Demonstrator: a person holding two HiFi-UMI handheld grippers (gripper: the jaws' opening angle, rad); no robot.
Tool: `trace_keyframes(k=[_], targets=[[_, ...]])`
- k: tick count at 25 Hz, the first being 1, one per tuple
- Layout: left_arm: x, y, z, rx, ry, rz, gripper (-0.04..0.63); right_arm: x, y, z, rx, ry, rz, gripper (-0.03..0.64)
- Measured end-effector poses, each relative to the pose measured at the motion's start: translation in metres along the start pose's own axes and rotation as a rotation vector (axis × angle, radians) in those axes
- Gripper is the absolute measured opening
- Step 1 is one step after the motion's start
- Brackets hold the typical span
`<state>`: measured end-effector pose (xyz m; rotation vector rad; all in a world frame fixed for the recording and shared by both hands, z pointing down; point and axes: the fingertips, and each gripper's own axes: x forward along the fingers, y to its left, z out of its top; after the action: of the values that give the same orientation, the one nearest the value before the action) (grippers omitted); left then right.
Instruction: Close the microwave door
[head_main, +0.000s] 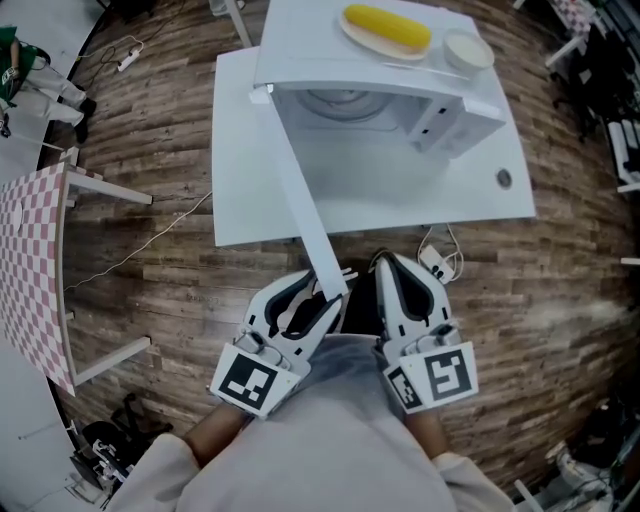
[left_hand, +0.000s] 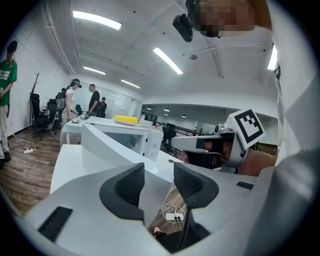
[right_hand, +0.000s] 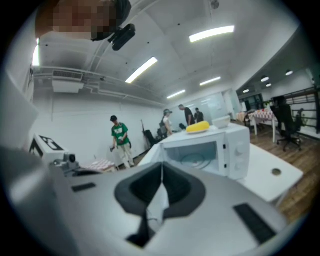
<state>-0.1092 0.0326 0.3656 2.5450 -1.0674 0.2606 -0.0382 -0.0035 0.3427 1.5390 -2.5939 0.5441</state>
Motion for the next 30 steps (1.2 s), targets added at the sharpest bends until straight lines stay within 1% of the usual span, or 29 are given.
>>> trace_keyframes(k=[11, 30], targets=[[0.036, -0.017, 0.006, -0.002, 0.015, 0.0, 0.186, -0.01, -0.038, 0.007, 0.011, 0.0, -0.025, 0.023], [0.085, -0.028, 0.018, -0.007, 0.011, 0.038, 0.186, -0.009, -0.083, 0.019, 0.011, 0.014, 0.005, 0.023]])
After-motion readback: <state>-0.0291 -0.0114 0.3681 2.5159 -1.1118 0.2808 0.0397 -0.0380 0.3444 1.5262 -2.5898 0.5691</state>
